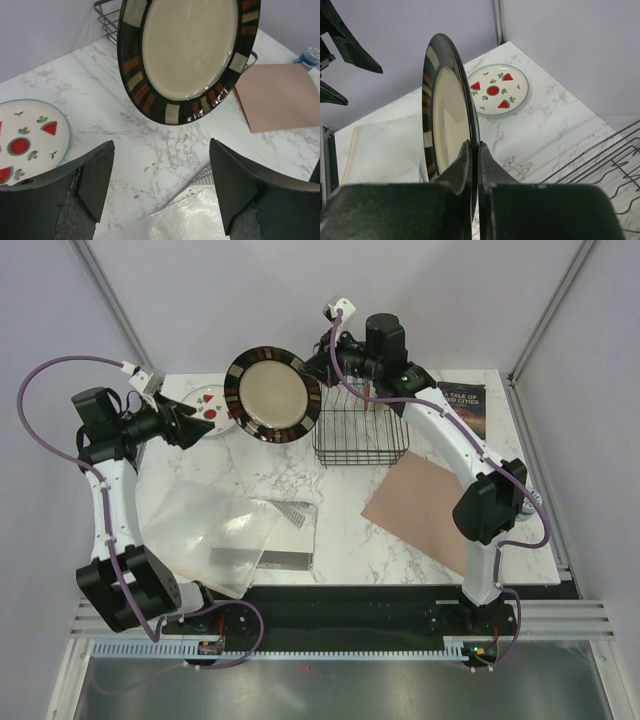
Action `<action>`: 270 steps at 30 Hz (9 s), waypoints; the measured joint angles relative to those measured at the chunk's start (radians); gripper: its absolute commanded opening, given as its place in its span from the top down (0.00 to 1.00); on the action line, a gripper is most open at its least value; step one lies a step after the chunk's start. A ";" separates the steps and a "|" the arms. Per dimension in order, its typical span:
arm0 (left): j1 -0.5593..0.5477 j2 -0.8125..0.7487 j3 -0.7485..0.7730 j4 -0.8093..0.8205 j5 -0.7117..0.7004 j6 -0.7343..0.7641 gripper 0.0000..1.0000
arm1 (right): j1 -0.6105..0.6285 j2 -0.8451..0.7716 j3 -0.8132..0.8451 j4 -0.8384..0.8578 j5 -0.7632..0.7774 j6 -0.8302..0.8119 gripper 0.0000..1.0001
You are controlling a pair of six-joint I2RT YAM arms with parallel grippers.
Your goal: Load the plates into the dish rack
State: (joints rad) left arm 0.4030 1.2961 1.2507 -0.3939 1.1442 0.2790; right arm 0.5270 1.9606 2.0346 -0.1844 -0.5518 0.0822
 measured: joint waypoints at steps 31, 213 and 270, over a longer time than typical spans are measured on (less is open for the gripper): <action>-0.147 0.412 0.102 0.192 0.241 -0.128 0.98 | -0.014 0.088 0.089 -0.058 -0.130 -0.003 0.52; -0.142 -0.132 -0.374 0.360 -0.447 -0.296 0.00 | 0.078 0.560 0.336 0.114 1.521 -0.427 0.68; -0.270 0.983 0.631 -0.355 -0.836 0.352 0.98 | 0.185 0.195 0.035 -0.090 0.314 -0.122 0.24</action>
State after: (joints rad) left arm 0.1329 2.2795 1.8820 -0.7490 0.3084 0.6308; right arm 0.7124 2.1559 2.0697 -0.2745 -0.2375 -0.0395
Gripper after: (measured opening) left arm 0.029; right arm 0.753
